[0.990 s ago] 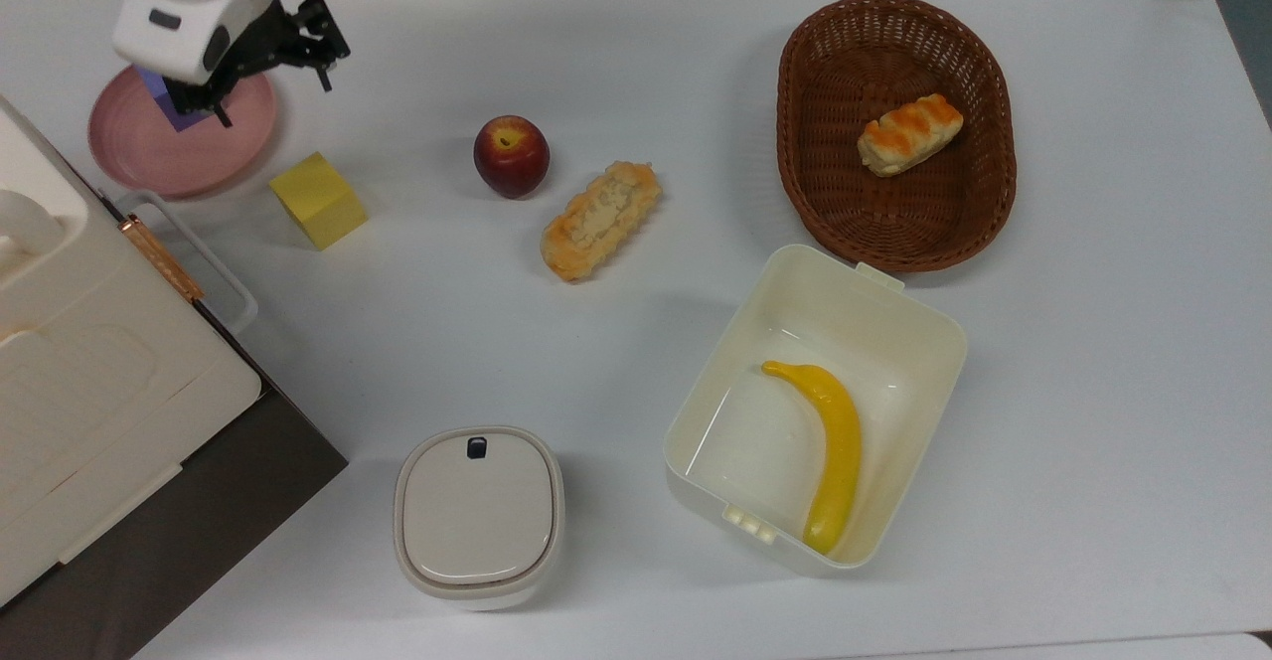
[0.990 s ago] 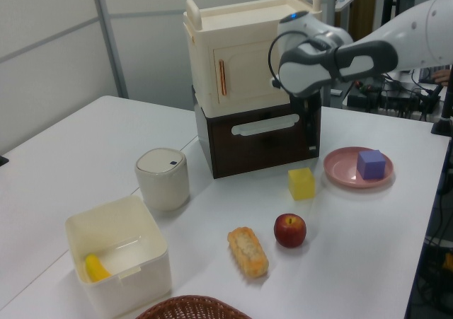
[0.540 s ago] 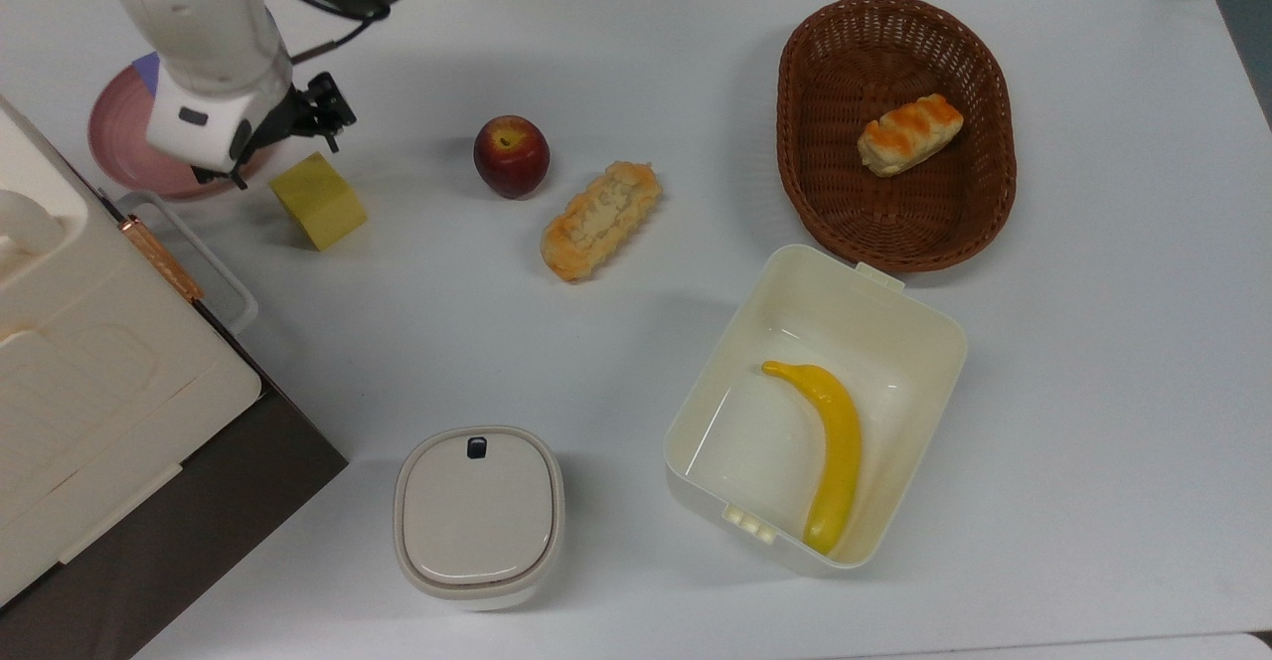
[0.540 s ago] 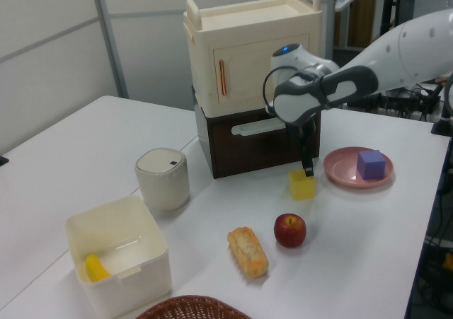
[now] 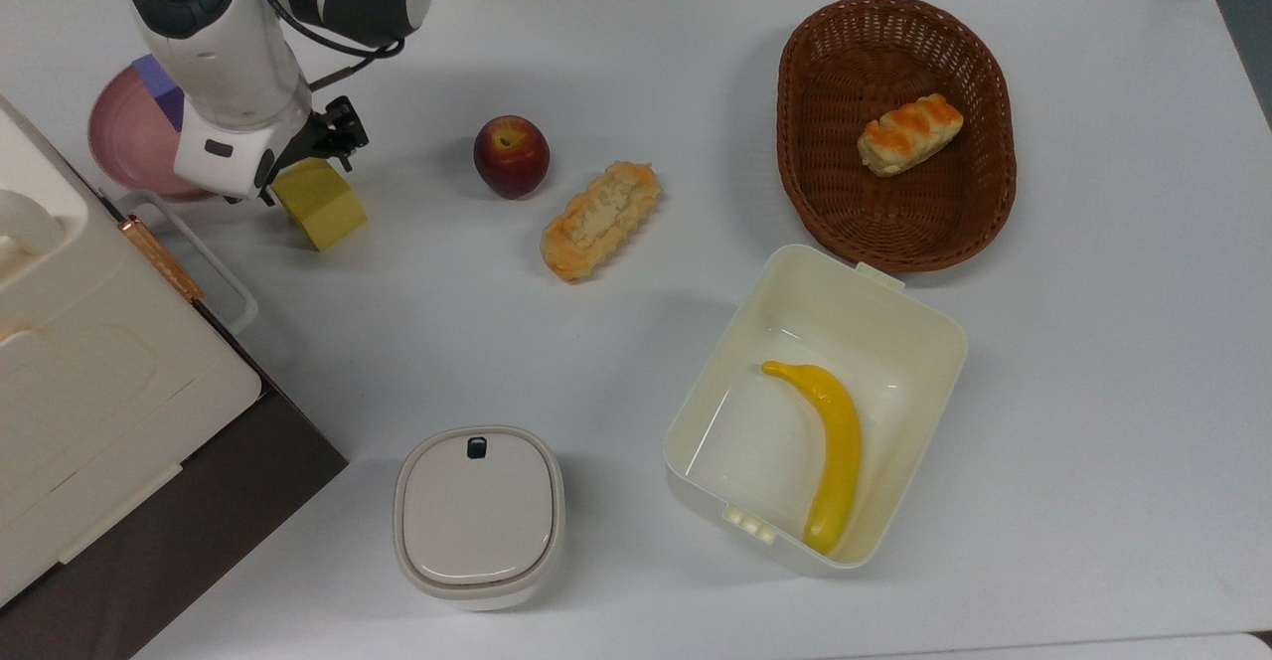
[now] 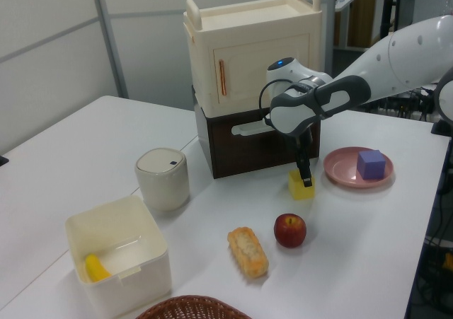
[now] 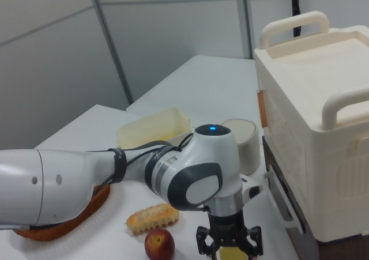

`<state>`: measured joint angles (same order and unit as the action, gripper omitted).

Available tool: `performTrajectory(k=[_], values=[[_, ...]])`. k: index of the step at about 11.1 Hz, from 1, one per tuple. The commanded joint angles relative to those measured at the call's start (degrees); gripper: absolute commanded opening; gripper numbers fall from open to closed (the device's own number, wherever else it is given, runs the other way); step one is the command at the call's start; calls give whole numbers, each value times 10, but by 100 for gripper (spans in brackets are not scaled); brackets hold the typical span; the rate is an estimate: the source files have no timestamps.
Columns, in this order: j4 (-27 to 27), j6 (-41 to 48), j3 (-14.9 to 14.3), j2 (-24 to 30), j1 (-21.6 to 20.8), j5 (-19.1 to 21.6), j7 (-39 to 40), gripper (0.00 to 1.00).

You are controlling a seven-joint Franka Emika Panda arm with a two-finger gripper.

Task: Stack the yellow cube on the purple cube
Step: 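Lift the yellow cube and carry it above the purple cube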

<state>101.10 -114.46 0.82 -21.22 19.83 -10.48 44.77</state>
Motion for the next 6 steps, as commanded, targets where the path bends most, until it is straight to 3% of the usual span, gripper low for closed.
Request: performTrajectory(k=[1, 6], values=[[15, -11, 0, 5, -3, -10, 4, 46], [16, 77, -1, 90, 19, -9, 11, 45]])
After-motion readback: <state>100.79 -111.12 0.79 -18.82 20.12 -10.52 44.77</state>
